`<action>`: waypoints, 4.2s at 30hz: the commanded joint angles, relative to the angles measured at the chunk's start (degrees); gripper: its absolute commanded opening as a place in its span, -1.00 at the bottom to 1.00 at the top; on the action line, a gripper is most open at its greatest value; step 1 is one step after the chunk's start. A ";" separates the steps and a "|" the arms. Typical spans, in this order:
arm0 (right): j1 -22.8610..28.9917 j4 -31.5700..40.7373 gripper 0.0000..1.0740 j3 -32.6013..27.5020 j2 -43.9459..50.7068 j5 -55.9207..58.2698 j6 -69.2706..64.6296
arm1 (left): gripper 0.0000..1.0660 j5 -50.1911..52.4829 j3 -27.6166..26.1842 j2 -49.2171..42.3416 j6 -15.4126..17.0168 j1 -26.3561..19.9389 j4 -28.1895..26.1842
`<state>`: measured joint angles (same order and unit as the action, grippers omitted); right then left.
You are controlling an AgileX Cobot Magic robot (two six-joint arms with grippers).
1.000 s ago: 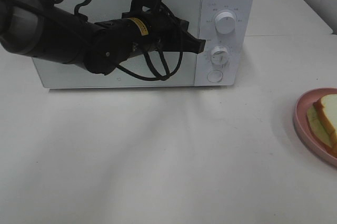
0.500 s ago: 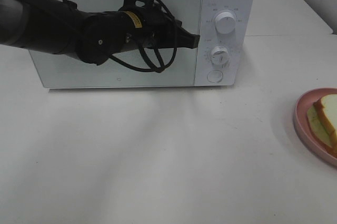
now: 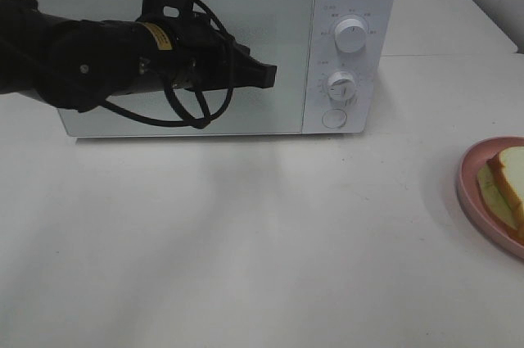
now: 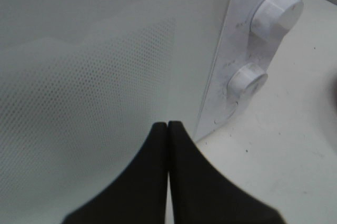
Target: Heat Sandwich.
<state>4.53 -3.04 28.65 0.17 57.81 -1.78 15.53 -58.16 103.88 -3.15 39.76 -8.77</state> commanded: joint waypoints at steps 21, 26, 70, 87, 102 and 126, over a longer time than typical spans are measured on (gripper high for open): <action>-0.46 0.23 0.40 -0.11 1.49 -0.63 0.29 | 0.87 -52.31 0.69 -13.81 0.57 0.11 2.92; -0.46 0.23 0.40 -0.11 1.49 -0.63 0.29 | 0.87 -61.71 0.69 -16.39 1.95 0.11 2.98; -0.46 0.23 0.40 -0.11 1.49 -0.63 0.29 | 0.87 -85.37 21.43 -73.22 2.86 -35.70 4.81; -0.46 0.23 0.40 -0.11 1.49 -0.63 0.23 | 0.87 -76.78 28.48 -101.41 -2.92 -35.70 3.15; -0.46 0.23 0.40 -0.11 1.49 -0.63 0.17 | 0.87 -76.72 28.48 -102.33 -2.92 -36.44 3.04; -0.46 0.23 0.40 -0.11 1.32 -0.63 0.06 | 0.87 -76.72 28.48 -105.60 -2.98 -41.02 3.04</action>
<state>4.53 -3.04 28.65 0.17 57.81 -1.83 -61.99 -29.62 -0.23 -6.13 -1.09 -5.39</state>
